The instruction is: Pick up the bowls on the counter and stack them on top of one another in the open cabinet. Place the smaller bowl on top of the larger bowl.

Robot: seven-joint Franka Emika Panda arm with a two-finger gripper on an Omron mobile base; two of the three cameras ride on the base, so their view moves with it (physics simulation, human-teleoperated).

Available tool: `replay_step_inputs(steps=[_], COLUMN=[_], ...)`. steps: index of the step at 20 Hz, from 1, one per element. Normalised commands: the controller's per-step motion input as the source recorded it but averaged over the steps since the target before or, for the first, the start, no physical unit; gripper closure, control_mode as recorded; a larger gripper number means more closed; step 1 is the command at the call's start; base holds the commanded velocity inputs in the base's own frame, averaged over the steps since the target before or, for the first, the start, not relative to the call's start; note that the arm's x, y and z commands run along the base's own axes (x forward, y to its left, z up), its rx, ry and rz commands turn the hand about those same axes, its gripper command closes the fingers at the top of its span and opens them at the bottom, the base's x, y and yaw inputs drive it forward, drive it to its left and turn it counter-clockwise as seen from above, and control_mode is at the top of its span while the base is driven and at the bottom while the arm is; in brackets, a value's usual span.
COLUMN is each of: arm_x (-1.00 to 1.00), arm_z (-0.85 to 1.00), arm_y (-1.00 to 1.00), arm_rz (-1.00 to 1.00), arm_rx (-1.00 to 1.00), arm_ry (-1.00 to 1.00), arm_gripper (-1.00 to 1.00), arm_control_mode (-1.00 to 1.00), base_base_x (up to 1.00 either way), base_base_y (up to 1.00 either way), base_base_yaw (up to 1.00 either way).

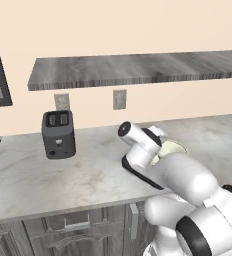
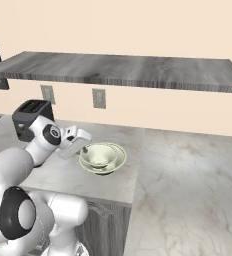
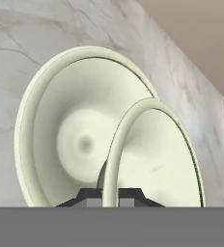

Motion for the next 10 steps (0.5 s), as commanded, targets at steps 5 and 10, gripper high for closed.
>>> replay_step_inputs(steps=[5, 10], arm_x=[0.14, 0.14], arm_z=[-0.2, -0.21], arm_y=[0.0, 0.0], arm_rz=[0.0, 0.0], arm_rx=[0.0, 0.0], arm_ry=[0.04, 0.03], arm_gripper=[1.0, 1.0], arm_control_mode=[-1.0, -1.0], base_base_x=[0.0, 0.0], base_base_y=[0.0, 0.0], base_base_yaw=[0.0, 0.0])
